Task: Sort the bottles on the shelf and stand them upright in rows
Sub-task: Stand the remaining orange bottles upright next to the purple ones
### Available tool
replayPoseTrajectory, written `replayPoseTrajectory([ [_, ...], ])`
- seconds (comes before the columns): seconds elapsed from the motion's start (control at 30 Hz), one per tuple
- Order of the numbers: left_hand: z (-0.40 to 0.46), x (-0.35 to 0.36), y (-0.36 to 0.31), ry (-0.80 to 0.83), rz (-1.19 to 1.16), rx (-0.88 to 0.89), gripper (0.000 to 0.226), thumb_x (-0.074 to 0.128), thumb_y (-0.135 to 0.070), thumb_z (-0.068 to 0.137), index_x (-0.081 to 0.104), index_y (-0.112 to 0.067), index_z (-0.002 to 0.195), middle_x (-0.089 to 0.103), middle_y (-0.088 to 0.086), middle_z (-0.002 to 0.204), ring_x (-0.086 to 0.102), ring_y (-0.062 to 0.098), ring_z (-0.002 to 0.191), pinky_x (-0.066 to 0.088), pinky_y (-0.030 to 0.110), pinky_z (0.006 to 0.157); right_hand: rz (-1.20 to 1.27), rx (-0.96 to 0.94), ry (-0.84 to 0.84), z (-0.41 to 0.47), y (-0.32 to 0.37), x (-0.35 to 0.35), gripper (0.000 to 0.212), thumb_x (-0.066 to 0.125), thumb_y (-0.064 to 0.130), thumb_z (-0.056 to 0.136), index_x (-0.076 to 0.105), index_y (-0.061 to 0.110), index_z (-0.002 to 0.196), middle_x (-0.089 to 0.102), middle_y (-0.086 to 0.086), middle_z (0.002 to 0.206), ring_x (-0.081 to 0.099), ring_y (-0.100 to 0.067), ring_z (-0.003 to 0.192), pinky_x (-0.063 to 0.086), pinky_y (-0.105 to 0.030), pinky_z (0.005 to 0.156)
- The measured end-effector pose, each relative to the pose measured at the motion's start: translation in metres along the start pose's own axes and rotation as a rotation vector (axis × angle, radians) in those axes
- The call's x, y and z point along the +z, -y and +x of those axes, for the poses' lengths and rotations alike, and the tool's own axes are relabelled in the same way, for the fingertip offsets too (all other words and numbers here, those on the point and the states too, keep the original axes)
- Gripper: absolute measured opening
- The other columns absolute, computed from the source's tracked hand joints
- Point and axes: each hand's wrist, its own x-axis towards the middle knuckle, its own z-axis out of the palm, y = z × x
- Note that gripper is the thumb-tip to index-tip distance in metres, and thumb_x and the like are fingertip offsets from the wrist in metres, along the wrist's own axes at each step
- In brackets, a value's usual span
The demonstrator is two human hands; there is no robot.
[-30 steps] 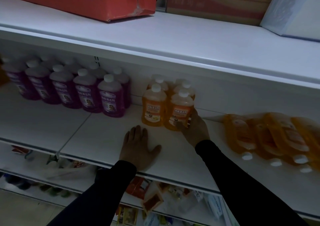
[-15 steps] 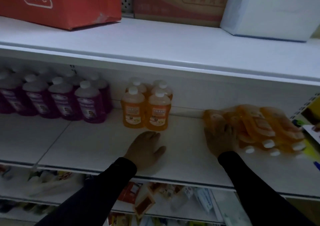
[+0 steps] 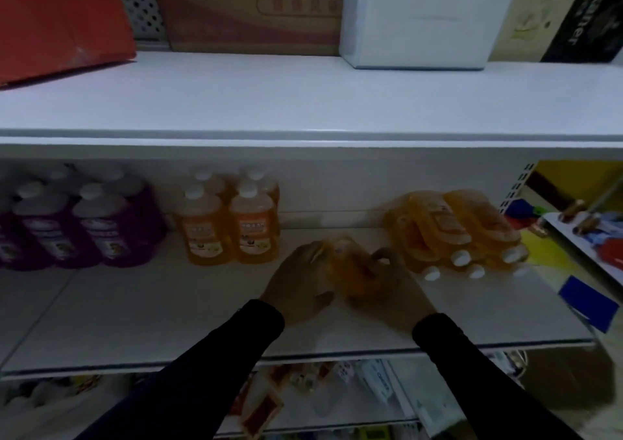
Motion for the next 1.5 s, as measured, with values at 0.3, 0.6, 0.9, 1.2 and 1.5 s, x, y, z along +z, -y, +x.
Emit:
replayPoseTrajectory([
  [0.3,0.005,0.012,-0.003,-0.025,-0.483,-0.206,0.069,0.065,-0.047,0.086,0.034,-0.023,0.142,0.048,0.000,0.138,0.049,0.018,0.122,0.039,0.028,0.100,0.340,0.015,-0.043,0.035,0.035,-0.061,0.058,0.058,0.089,0.052,0.054,0.052,0.096,0.063,0.022,0.101,0.060,0.007,0.089,0.047,-0.010,0.065],
  [0.6,-0.010,0.007,0.019,-0.068,-0.881,-0.387,0.058,0.070,-0.058,0.076,0.054,-0.037,0.127,0.064,-0.017,0.118,0.061,0.007,0.111,0.049,0.027,0.092,0.259,-0.164,0.079,0.057,0.038,-0.032,0.079,0.071,0.059,0.073,0.020,0.064,0.133,0.040,0.008,0.130,0.047,-0.009,0.113,0.043,-0.013,0.081],
  [0.9,-0.031,0.002,0.033,0.045,-0.261,-0.395,0.065,0.047,-0.047,0.097,0.026,-0.019,0.151,0.030,0.003,0.154,0.027,0.021,0.142,0.023,0.029,0.112,0.253,-0.197,-0.176,0.053,0.028,0.005,0.100,0.078,0.048,0.072,0.014,0.040,0.149,0.041,-0.001,0.135,0.051,-0.013,0.110,0.055,-0.031,0.083],
  [1.2,-0.072,0.021,0.071,-0.004,0.116,-0.585,0.098,0.024,-0.081,0.083,0.018,-0.012,0.153,0.015,0.011,0.160,0.010,0.024,0.147,0.005,0.038,0.119,0.441,-0.166,-0.070,0.065,0.021,0.025,0.117,0.084,0.030,0.066,0.001,0.053,0.146,0.049,0.031,0.126,0.055,0.013,0.107,0.046,-0.005,0.080],
  [1.5,-0.071,0.025,0.075,0.049,0.108,-0.593,0.102,0.014,-0.083,0.080,0.005,-0.014,0.154,-0.001,0.008,0.162,-0.004,0.023,0.148,-0.006,0.038,0.117,0.193,-0.085,-0.184,0.128,0.040,0.032,0.119,0.083,0.031,0.070,-0.003,0.036,0.151,0.048,-0.014,0.132,0.057,-0.035,0.111,0.052,-0.049,0.088],
])
